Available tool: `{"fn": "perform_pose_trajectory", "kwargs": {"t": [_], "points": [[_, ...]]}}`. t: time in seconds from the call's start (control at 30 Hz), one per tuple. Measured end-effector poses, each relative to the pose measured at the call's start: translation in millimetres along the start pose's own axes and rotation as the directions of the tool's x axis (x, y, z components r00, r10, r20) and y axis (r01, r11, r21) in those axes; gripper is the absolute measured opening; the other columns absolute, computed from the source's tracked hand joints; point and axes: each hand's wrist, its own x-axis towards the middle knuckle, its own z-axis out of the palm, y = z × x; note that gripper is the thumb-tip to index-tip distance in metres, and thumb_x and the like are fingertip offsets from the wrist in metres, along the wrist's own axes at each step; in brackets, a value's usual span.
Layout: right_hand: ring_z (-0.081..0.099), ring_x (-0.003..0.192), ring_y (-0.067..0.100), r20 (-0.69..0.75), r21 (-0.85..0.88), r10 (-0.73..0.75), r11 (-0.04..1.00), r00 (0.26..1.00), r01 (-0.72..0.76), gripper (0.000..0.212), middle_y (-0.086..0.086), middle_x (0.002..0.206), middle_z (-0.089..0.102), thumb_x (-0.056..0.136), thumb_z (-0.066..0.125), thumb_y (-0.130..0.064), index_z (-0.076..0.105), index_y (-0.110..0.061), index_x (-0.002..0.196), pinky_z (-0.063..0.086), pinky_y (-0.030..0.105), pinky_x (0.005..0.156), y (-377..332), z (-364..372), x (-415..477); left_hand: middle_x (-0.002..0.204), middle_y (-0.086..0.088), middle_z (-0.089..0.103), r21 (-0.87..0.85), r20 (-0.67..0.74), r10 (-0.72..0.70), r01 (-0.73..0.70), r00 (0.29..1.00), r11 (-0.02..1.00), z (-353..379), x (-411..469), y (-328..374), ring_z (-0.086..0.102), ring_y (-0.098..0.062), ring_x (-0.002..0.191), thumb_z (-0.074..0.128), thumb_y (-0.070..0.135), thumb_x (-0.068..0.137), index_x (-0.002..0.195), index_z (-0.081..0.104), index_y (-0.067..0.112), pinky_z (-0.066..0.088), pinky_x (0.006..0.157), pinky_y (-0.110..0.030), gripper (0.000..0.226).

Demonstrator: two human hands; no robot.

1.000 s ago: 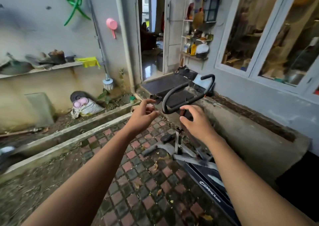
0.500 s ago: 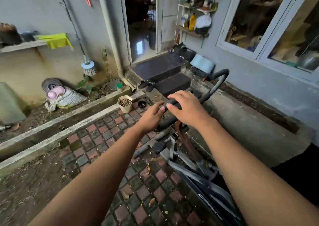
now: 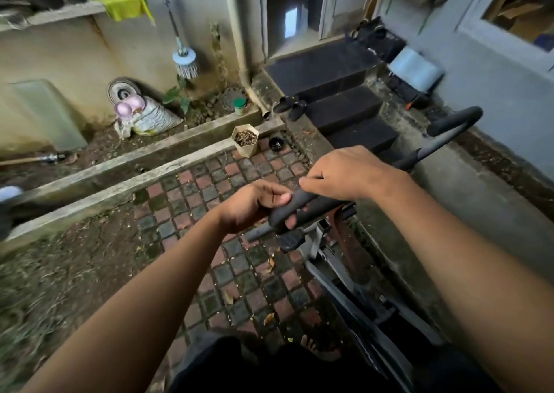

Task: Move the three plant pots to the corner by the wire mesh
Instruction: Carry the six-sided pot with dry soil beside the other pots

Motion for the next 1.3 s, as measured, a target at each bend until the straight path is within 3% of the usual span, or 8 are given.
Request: {"fn": "perform_pose_trajectory", "kwargs": {"t": [0.13,0.23,0.43,0.53,0.63,0.83,1.07,1.3], "points": [[0.040,0.049,0.013,0.235,0.145,-0.104,0.987,0.966,0.071,0.038,-0.001,0.056,0.044,0.085,0.046,-0.048,0.043,-0.017,0.063,0.035,0.036,0.056,5.1,-11.8,33.4,0.086,0.001,0.080,0.099,-0.135,-0.046,0.060,0.990,0.993,-42.3,9.7,-0.3,0.077,-0.009,0.077,0.062,0.002,0.102,0.101,0.078,0.016,0.062,0.080,-0.024,0.022],[0.054,0.057,0.003,0.191,0.207,-0.112,0.976,0.975,0.072,0.023,-0.018,0.067,0.062,0.089,0.055,-0.042,0.059,-0.026,0.073,0.039,0.023,0.055,3.7,-25.0,77.2,0.093,0.002,0.078,0.152,-0.290,0.010,0.036,0.957,0.988,-92.7,16.2,4.1,0.077,-0.006,0.083,0.057,-0.003,0.105,0.115,0.069,0.008,0.060,0.087,-0.022,0.019],[0.062,0.098,0.014,0.076,0.177,-0.017,0.984,0.997,0.003,0.008,-0.018,0.099,0.058,0.096,0.061,-0.041,0.068,-0.038,0.098,0.054,0.048,0.093,-22.0,-51.1,198.3,0.128,-0.015,0.066,0.220,-0.378,0.059,0.027,0.924,0.975,-225.8,17.3,18.8,0.068,-0.009,0.110,0.067,0.007,0.103,0.134,0.058,0.022,0.055,0.098,-0.017,0.035],[0.061,0.118,0.020,0.033,0.206,0.079,0.975,0.996,-0.084,0.016,-0.011,0.120,0.059,0.098,0.062,-0.045,0.067,-0.045,0.113,0.051,0.051,0.103,-39.2,-53.6,259.4,0.117,0.001,0.061,0.232,-0.405,0.092,0.005,0.910,0.973,-300.7,19.6,26.5,0.068,0.011,0.095,0.069,0.009,0.102,0.132,0.057,0.030,0.053,0.086,-0.007,0.039],[0.057,0.128,0.026,-0.022,0.286,0.175,0.945,0.984,-0.161,0.025,-0.002,0.140,0.055,0.099,0.062,-0.049,0.064,-0.046,0.123,0.048,0.048,0.104,-52.6,-49.1,313.5,0.118,-0.001,0.058,0.228,-0.439,0.080,0.025,0.895,0.973,-363.9,29.6,32.0,0.063,-0.008,0.108,0.069,0.011,0.102,0.136,0.057,0.029,0.049,0.100,-0.021,0.041],[0.057,0.127,0.031,-0.052,0.438,0.277,0.870,0.959,-0.228,0.038,0.006,0.140,0.055,0.098,0.064,-0.049,0.062,-0.039,0.134,0.049,0.044,0.101,-46.7,-14.2,411.4,0.110,0.005,0.054,0.241,-0.479,0.057,0.069,0.876,0.968,-456.0,80.5,32.6,0.064,0.011,0.089,0.070,0.010,0.101,0.135,0.057,0.027,0.051,0.082,-0.006,0.041],[0.066,0.108,0.028,0.053,0.656,0.389,0.681,0.920,-0.326,0.040,0.005,0.116,0.067,0.089,0.061,-0.051,0.066,-0.036,0.126,0.054,0.043,0.094,6.2,43.8,552.4,0.129,-0.006,0.057,0.291,-0.499,-0.063,0.236,0.864,0.927,-550.0,156.1,10.8,0.061,-0.028,0.129,0.069,0.011,0.102,0.144,0.054,0.022,0.047,0.117,-0.044,0.045],[0.059,0.123,0.022,0.177,0.817,0.546,0.382,0.819,-0.431,0.047,0.013,0.137,0.061,0.097,0.068,-0.041,0.059,-0.025,0.140,0.037,0.031,0.092,50.1,117.0,683.3,0.126,0.003,0.058,0.274,-0.527,-0.137,0.320,0.839,0.907,-655.6,246.2,-56.6,0.057,-0.021,0.127,0.067,0.016,0.104,0.139,0.049,0.035,0.049,0.113,-0.038,0.043]]}}
